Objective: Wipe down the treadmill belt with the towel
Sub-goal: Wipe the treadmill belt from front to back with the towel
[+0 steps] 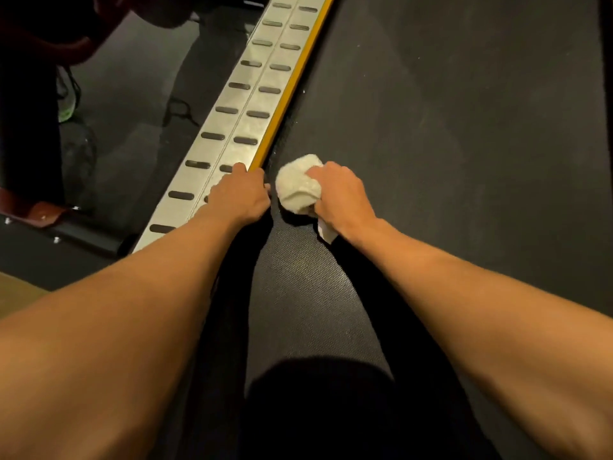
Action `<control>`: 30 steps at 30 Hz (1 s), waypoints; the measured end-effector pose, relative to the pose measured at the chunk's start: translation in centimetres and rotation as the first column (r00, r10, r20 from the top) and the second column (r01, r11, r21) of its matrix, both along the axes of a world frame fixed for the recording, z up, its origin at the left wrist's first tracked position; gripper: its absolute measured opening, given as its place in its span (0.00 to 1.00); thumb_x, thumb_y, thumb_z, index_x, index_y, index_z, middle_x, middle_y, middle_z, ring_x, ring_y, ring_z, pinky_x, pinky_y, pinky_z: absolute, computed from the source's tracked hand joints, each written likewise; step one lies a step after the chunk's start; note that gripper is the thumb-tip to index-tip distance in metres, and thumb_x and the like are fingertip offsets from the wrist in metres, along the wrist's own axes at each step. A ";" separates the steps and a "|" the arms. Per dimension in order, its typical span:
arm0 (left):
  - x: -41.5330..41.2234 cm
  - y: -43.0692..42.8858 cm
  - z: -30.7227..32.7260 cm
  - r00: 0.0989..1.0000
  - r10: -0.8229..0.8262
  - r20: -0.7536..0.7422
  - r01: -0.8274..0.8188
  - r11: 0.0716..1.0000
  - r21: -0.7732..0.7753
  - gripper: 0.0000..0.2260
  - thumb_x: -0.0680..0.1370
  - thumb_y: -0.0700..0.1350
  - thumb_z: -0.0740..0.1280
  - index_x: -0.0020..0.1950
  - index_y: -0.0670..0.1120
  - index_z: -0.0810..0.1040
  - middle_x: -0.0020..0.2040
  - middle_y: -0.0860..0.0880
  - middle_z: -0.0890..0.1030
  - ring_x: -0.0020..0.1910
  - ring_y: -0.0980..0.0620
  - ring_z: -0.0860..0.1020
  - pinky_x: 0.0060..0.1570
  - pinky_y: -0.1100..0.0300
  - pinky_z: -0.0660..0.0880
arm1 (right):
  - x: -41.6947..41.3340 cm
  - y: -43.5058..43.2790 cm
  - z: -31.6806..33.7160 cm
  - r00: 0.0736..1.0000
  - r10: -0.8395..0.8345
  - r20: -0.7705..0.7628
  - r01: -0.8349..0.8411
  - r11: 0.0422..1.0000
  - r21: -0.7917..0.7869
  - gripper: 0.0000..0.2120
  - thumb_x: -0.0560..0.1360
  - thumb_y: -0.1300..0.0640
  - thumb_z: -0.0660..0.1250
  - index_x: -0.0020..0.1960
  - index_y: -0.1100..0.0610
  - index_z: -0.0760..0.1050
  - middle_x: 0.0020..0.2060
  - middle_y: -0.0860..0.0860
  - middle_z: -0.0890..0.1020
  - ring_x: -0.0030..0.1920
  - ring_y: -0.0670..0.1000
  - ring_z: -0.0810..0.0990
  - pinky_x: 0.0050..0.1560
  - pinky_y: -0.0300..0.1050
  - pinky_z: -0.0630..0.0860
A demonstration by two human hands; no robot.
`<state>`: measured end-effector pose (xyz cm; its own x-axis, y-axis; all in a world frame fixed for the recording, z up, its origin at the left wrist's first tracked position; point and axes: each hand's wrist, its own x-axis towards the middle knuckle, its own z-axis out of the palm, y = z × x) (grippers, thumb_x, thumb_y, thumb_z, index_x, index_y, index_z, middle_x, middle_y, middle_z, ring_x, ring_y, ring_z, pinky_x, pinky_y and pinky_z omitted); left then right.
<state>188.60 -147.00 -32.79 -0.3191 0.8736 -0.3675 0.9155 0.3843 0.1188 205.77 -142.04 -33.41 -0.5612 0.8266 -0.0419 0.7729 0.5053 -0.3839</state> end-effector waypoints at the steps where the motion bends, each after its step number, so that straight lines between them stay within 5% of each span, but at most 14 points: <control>1: -0.1 0.2 0.1 0.999 0.016 0.036 -0.017 1.000 0.015 0.16 0.82 0.49 0.56 0.66 0.43 0.71 0.64 0.38 0.70 0.58 0.36 0.75 0.60 0.46 0.72 | -0.3 -0.3 -0.2 1.000 -0.011 -0.005 0.011 1.000 -0.023 0.21 0.70 0.65 0.65 0.61 0.52 0.76 0.52 0.56 0.77 0.52 0.60 0.75 0.47 0.50 0.73; 6: -1.0 -0.1 0.4 0.978 0.032 0.208 -0.055 0.993 0.105 0.15 0.83 0.48 0.55 0.58 0.41 0.77 0.56 0.38 0.78 0.50 0.40 0.77 0.52 0.50 0.74 | -1.1 -6.3 1.1 0.939 0.342 -0.038 -0.344 0.934 -0.100 0.08 0.68 0.65 0.66 0.41 0.53 0.71 0.40 0.51 0.75 0.44 0.56 0.75 0.37 0.49 0.73; 8: -1.0 -0.6 0.7 0.959 0.061 0.275 -0.104 0.985 0.141 0.15 0.82 0.47 0.56 0.55 0.40 0.78 0.53 0.40 0.79 0.49 0.42 0.77 0.47 0.55 0.70 | -1.7 -3.9 1.3 0.972 0.233 -0.032 -0.234 0.971 -0.050 0.08 0.69 0.59 0.71 0.48 0.55 0.77 0.44 0.52 0.77 0.46 0.56 0.75 0.39 0.48 0.73; 12: -0.7 -1.9 0.7 0.931 0.170 0.324 -0.247 0.945 0.214 0.14 0.83 0.48 0.55 0.56 0.42 0.76 0.52 0.44 0.79 0.47 0.47 0.73 0.47 0.57 0.66 | -2.5 -0.6 0.0 0.999 0.034 0.037 -0.035 0.999 0.013 0.15 0.71 0.66 0.63 0.56 0.55 0.76 0.49 0.56 0.76 0.50 0.59 0.75 0.40 0.48 0.70; 17: -0.6 -4.2 0.6 0.898 0.280 0.340 -0.363 0.907 0.212 0.11 0.82 0.51 0.58 0.54 0.45 0.75 0.51 0.45 0.80 0.49 0.44 0.77 0.54 0.49 0.75 | -2.7 -8.2 1.1 0.888 0.461 0.004 -0.458 0.883 -0.101 0.10 0.71 0.63 0.67 0.51 0.54 0.76 0.43 0.51 0.74 0.46 0.54 0.72 0.38 0.49 0.69; 20: -0.5 -6.8 0.8 0.906 0.328 0.269 -0.385 0.902 0.195 0.11 0.81 0.51 0.59 0.55 0.45 0.73 0.50 0.44 0.79 0.48 0.43 0.77 0.52 0.46 0.77 | -2.5 -6.2 1.8 0.919 0.394 0.018 -0.392 0.916 -0.082 0.15 0.70 0.59 0.72 0.56 0.52 0.77 0.48 0.52 0.77 0.49 0.55 0.74 0.45 0.53 0.75; 24: -0.6 -10.7 0.5 0.898 0.403 0.178 -0.426 0.897 0.117 0.10 0.81 0.52 0.60 0.55 0.46 0.72 0.50 0.44 0.79 0.47 0.42 0.78 0.51 0.45 0.77 | -2.2 -5.2 1.1 0.963 0.237 0.131 -0.232 0.971 -0.053 0.21 0.73 0.65 0.65 0.65 0.55 0.72 0.57 0.56 0.74 0.54 0.59 0.72 0.50 0.53 0.74; 30: 2.3 -13.0 1.8 0.930 0.303 0.208 -0.331 0.936 0.117 0.11 0.82 0.48 0.59 0.58 0.44 0.75 0.54 0.44 0.79 0.52 0.44 0.78 0.52 0.51 0.74 | -1.1 -12.4 2.1 0.889 0.447 0.099 -0.433 0.891 -0.135 0.19 0.72 0.66 0.64 0.62 0.55 0.74 0.52 0.55 0.75 0.53 0.58 0.72 0.41 0.50 0.70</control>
